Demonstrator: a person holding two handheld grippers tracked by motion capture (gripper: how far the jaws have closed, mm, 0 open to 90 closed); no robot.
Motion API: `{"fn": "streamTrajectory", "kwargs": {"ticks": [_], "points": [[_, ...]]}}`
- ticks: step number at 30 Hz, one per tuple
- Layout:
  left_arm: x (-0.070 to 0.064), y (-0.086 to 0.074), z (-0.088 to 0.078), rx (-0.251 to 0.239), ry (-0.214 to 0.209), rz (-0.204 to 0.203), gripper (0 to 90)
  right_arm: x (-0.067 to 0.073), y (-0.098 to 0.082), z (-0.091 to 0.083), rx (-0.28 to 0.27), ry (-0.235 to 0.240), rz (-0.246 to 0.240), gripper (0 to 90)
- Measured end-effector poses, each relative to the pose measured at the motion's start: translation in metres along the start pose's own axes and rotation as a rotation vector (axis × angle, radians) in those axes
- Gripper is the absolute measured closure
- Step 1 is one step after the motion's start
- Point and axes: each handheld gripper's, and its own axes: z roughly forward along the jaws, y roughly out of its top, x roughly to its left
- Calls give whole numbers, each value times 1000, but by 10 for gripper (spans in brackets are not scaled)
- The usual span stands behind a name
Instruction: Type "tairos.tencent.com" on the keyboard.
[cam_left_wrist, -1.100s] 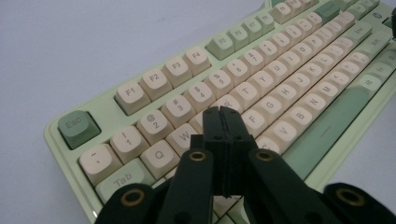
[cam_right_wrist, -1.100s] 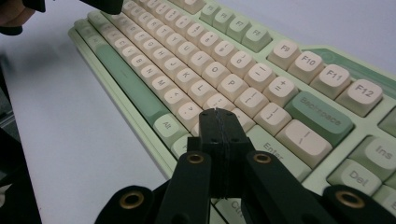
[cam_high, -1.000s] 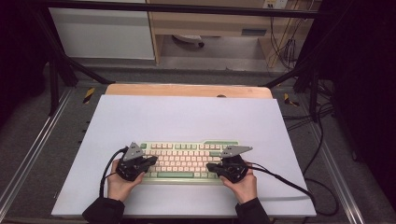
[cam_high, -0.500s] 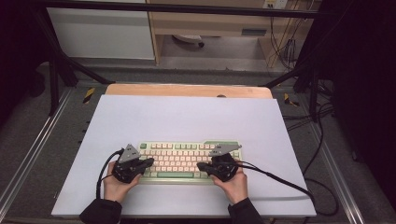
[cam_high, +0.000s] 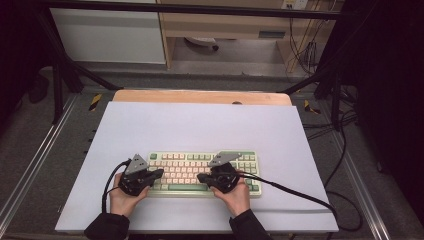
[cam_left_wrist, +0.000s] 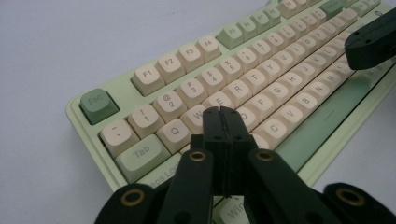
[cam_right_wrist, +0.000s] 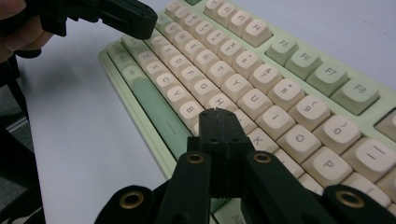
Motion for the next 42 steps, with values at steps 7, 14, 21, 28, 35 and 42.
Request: {"fn": "streamTrajectory", "kwargs": {"ticks": [7,14,21,28,35,42], "points": [[0,0,1,1,-1,0,900,4,2,14,12,10,-7,900],[0,0,1,5,-3,2,900,5,0,21,25,11,-6,900],[0,0,1,4,-1,2,900,5,0,22,23,8,-15,900],[0,0,1,3,-1,4,900,5,-1,21,31,10,-18,900],[-1,0,0,1,-2,3,900,4,3,6,27,-8,-37,900],[-2,1,1,3,-3,8,899,-4,-2,-8,29,-20,-30,900]]}}
